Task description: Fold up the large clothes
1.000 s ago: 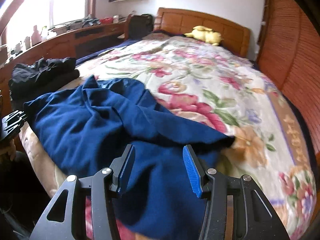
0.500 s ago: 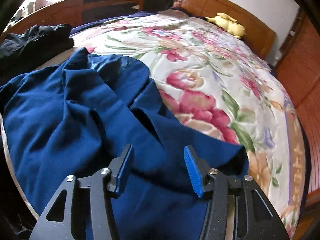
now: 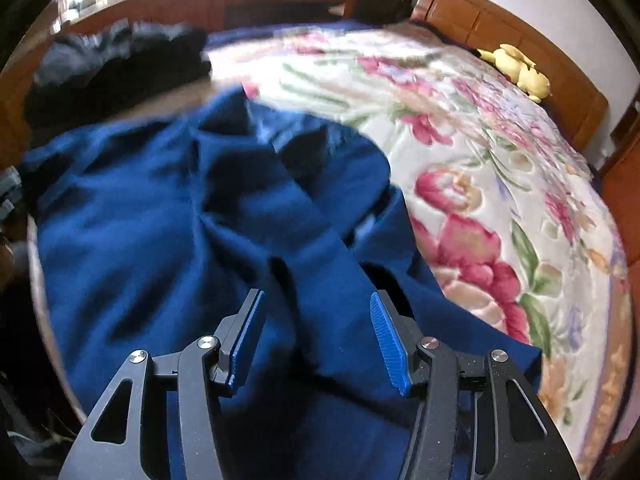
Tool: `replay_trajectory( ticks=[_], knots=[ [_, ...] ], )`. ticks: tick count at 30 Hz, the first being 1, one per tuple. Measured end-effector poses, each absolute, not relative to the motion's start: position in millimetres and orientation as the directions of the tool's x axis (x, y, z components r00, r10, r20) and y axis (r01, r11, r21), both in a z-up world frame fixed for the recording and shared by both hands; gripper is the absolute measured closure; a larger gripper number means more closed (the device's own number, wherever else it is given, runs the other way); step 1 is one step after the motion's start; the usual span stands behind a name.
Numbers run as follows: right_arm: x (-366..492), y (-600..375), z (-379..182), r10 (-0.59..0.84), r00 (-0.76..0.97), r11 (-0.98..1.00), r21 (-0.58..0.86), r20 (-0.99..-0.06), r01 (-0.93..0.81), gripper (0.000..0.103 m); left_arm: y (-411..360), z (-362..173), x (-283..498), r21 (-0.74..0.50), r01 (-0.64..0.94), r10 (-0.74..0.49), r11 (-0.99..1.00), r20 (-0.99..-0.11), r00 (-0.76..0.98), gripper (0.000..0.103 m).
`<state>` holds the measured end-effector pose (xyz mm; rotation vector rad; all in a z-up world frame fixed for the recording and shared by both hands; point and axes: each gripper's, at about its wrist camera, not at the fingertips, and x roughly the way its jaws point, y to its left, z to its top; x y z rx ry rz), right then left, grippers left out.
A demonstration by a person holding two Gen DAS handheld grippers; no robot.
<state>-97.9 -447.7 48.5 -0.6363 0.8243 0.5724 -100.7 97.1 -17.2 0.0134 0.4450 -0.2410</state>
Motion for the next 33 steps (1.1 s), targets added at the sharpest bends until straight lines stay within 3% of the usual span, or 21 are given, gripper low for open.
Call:
replay_trajectory(
  ticks=[5,12,13,14,15,17,22,26,30,31,33],
  knots=[
    [-63,-463,41,0.141,0.532,0.732,-0.274,-0.835,-0.623,0.047,97,-17,-100,-0.041,0.235,-0.23,0.971,-0.428,0.874,0.087],
    [-41,-453,16,0.12,0.425,0.674,-0.24,-0.897,-0.698,0.047,97,-17,-100,-0.04,0.235,-0.229,0.971,-0.428,0.874,0.087],
    [-37,-450,16,0.124,0.423,0.661,-0.243,-0.898,-0.71,0.062,97,-17,-100,-0.04,0.235,-0.229,0.971,-0.428,0.874,0.087],
    [-39,-446,16,0.13,0.43,0.643,-0.255,-0.893,-0.723,0.091,97,-17,-100,-0.04,0.235,-0.229,0.971,-0.428,0.874,0.087],
    [-41,-442,17,0.135,0.439,0.626,-0.267,-0.888,-0.733,0.098,97,-17,-100,-0.039,0.235,-0.229,0.971,-0.428,0.874,0.087],
    [-41,-443,27,0.131,0.489,0.611,-0.318,-0.862,-0.725,0.1,97,-17,-100,-0.041,0.237,-0.232,0.971,-0.428,0.873,0.087],
    [-30,-437,59,0.11,0.664,0.669,-0.439,-0.739,-0.6,0.101,98,-16,-101,-0.042,0.238,-0.233,0.97,-0.424,0.875,0.087],
    [4,-437,82,-0.009,0.783,0.773,-0.501,-0.621,-0.388,0.101,100,-18,-101,-0.038,0.234,-0.228,0.971,-0.423,0.877,0.087],
    [40,-432,66,-0.099,0.78,0.798,-0.517,-0.617,-0.308,0.101,104,-19,-102,-0.042,0.228,-0.224,0.973,-0.424,0.877,0.087],
    [45,-429,59,-0.091,0.76,0.798,-0.504,-0.643,-0.331,0.098,104,-19,-103,-0.043,0.228,-0.225,0.973,-0.425,0.877,0.087],
    [48,-425,48,-0.099,0.714,0.795,-0.486,-0.694,-0.362,0.074,105,-19,-105,-0.039,0.232,-0.227,0.972,-0.425,0.876,0.087]
  ],
)
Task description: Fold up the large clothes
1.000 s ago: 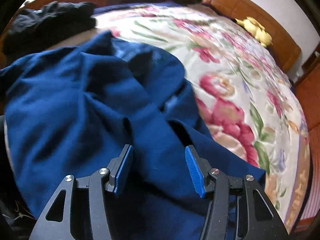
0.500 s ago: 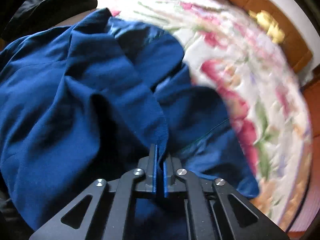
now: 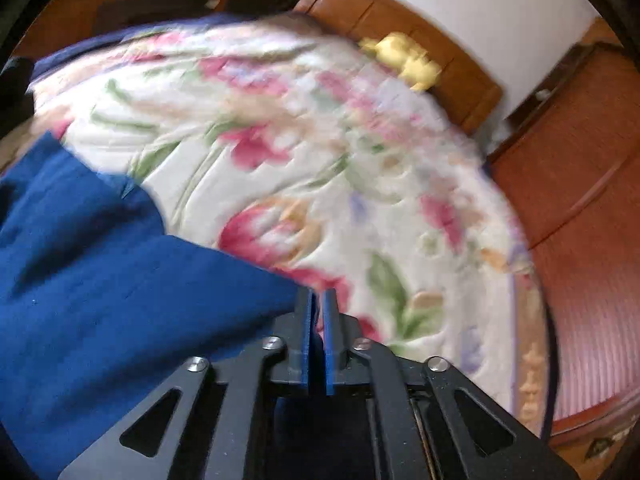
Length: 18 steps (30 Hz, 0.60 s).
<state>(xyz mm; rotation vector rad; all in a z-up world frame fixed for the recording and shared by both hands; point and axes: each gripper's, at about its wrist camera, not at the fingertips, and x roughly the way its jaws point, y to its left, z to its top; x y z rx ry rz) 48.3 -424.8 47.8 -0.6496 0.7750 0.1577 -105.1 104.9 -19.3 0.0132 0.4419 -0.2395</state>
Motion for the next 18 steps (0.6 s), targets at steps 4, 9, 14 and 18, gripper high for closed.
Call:
replay_trajectory(
  ticks=[4,9,14,18],
  knots=[
    [36,-443,55,-0.067,0.723,0.823,-0.448,-0.687,-0.349,0.031,108,-20,-110,-0.032,0.24,-0.23,0.97,-0.426,0.875,0.087],
    [13,-513,70,-0.066,0.715,0.891,-0.364,-0.696,-0.272,0.031,109,-19,-110,-0.032,0.243,-0.233,0.97,-0.425,0.875,0.087],
    [5,-590,44,-0.042,0.635,0.956,-0.216,-0.771,-0.199,0.031,107,-18,-108,-0.032,0.231,-0.223,0.972,-0.423,0.878,0.087],
    [9,-611,15,0.067,0.556,0.967,-0.083,-0.829,-0.24,0.037,105,-19,-108,-0.021,0.215,-0.203,0.976,-0.423,0.883,0.087]
  ],
)
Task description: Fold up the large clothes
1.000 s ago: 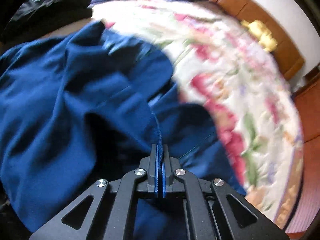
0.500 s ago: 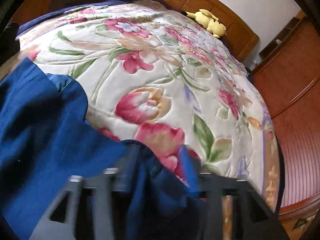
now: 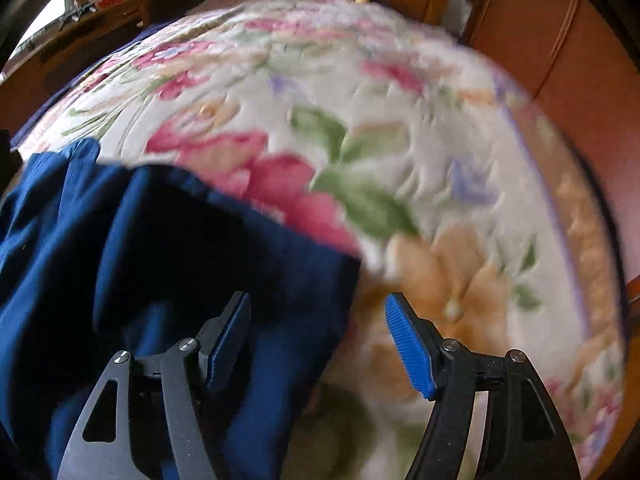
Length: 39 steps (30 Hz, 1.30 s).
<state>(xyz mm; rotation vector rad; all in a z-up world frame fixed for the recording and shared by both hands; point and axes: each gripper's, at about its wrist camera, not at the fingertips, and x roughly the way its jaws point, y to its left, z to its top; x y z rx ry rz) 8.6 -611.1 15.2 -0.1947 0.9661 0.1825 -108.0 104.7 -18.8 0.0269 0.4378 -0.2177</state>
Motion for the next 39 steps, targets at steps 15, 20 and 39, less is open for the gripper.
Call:
replay_trajectory(
  ticks=[15,20,39],
  knots=[
    [-10,-645,47,-0.048,0.727,0.961,-0.23,-0.685,-0.153,0.102,105,-18,-119,0.003,0.185,-0.164,0.983,-0.455,0.875,0.09],
    [-47,-646,69,-0.012,0.754,0.966,-0.204,-0.657,-0.162,0.066,112,-1,-127,-0.01,0.146,-0.137,0.989,-0.425,0.895,0.071],
    [-216,-635,56,0.139,0.813,0.98,-0.038,-0.565,-0.193,0.026,11,43,-89,-0.015,0.338,-0.317,0.941,-0.391,0.864,0.022]
  ],
)
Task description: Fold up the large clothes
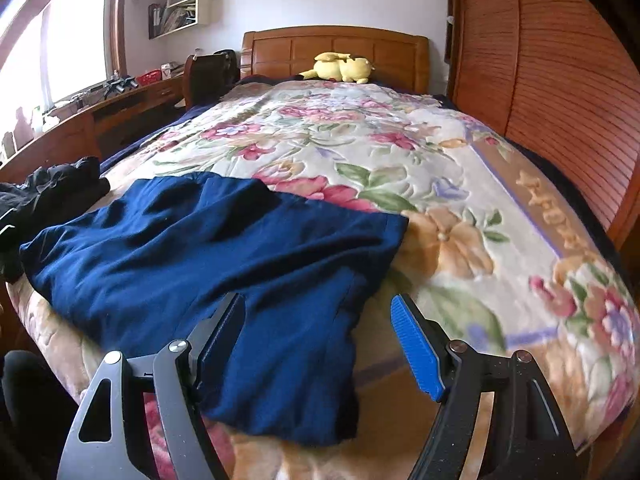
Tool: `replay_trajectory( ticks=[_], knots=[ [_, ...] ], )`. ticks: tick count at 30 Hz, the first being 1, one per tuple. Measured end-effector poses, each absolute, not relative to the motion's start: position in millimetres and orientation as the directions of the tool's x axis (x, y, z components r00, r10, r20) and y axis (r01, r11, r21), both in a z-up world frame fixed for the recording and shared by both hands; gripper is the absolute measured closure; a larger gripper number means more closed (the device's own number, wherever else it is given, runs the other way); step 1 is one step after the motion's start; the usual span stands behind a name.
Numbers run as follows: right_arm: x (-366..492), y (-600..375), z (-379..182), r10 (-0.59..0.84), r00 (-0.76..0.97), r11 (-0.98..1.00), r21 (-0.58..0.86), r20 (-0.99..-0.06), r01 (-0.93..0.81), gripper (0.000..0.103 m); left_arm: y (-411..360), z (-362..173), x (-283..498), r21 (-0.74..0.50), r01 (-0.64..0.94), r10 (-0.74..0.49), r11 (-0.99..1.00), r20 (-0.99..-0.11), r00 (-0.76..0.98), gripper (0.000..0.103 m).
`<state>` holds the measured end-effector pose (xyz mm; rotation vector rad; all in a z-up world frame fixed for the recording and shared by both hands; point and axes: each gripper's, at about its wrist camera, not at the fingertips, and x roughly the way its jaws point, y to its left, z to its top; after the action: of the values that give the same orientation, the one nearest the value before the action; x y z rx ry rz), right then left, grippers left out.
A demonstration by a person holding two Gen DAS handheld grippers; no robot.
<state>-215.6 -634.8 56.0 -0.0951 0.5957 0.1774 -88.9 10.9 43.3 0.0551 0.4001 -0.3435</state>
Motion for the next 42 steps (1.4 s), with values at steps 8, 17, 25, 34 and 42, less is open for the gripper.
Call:
replay_trajectory(
  ticks=[8,17,25,34,42],
  knots=[
    [-222,-625,46,0.107,0.808,0.988,-0.028,-0.579,-0.151,0.026,-26,7,-74,0.01,0.389,-0.338,0.921,-0.476,0.812,0.022],
    [-218,-621,37,0.082,0.793,0.992,-0.03,-0.604,-0.125,0.026,-24,-14,-71,-0.004,0.398,-0.343,0.917,-0.515,0.785,0.022],
    [-213,-627,9,0.109,0.777,0.994,0.064,-0.62,-0.088,0.015,-21,-25,-73,-0.001,0.408,-0.345,0.913,-0.538,0.769,0.022],
    [-205,-627,-3,0.21,0.717,0.974,0.207,-0.665,-0.093,0.014,-19,-26,-74,-0.012,0.413,-0.35,0.911,-0.552,0.757,0.022],
    [-202,-629,1,0.316,0.707,0.944,0.281,-0.632,-0.171,0.058,-15,-27,-73,-0.025,0.414,-0.357,0.91,-0.556,0.751,0.022]
  ],
)
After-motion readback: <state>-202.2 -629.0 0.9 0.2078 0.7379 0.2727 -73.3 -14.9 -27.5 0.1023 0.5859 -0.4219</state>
